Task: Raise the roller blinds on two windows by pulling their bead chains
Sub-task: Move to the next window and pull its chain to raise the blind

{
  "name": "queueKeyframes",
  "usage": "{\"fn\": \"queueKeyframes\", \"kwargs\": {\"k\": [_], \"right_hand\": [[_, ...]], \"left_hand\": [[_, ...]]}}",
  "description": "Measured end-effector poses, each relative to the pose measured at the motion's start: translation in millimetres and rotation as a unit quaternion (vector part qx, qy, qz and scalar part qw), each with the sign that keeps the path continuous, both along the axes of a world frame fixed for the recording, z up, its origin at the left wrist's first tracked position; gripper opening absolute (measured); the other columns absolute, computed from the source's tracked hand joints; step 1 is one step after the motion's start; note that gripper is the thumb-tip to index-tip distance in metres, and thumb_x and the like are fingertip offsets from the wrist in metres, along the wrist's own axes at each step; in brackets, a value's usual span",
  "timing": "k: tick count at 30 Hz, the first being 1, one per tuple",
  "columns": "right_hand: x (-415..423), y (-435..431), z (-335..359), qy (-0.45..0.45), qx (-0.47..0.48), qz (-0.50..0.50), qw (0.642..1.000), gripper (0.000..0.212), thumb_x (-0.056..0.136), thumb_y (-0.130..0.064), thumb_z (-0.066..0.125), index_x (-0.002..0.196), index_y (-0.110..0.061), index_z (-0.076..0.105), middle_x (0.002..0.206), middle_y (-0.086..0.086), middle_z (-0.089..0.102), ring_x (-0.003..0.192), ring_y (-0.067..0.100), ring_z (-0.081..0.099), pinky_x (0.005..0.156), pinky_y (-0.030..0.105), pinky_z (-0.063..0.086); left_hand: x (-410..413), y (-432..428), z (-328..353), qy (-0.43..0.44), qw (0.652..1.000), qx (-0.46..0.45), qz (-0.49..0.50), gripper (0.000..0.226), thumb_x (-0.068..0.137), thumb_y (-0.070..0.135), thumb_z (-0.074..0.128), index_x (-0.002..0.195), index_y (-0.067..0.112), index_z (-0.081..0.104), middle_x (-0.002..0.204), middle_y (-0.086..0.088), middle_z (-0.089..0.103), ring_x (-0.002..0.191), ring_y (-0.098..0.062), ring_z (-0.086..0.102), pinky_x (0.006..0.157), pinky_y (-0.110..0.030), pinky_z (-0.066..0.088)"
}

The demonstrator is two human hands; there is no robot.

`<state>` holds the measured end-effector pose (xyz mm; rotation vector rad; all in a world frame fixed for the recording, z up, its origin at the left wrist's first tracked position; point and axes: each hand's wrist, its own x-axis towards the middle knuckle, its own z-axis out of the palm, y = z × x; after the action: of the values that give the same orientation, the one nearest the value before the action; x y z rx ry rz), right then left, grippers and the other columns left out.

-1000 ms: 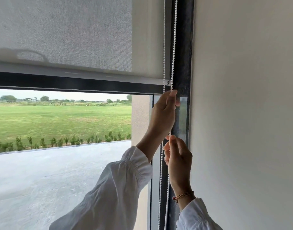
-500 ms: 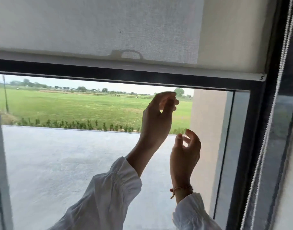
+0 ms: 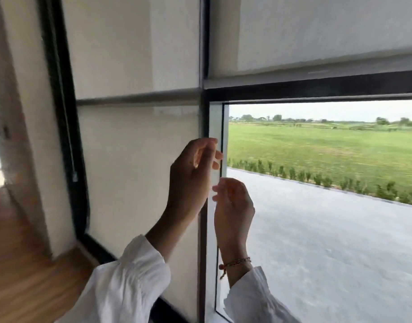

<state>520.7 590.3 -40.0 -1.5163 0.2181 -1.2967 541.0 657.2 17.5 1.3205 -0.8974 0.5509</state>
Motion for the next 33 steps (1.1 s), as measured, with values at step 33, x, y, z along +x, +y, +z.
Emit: {"fn": "queueKeyframes", "kwargs": {"k": [33], "right_hand": [[866,470,-20,-0.024,0.049,0.212,0.976,0.019,0.089,-0.021,0.054,0.076,-0.033,0.061,0.078,-0.01,0.067,0.066,0.018,0.061,0.063,0.03,0.049]], "left_hand": [[862,503,-46,0.133,0.978,-0.026,0.158,0.014,0.093,0.025,0.045,0.093,0.028,0.058,0.081,0.003,0.065,0.069,-0.01,0.06,0.058,-0.018,0.046]]}}
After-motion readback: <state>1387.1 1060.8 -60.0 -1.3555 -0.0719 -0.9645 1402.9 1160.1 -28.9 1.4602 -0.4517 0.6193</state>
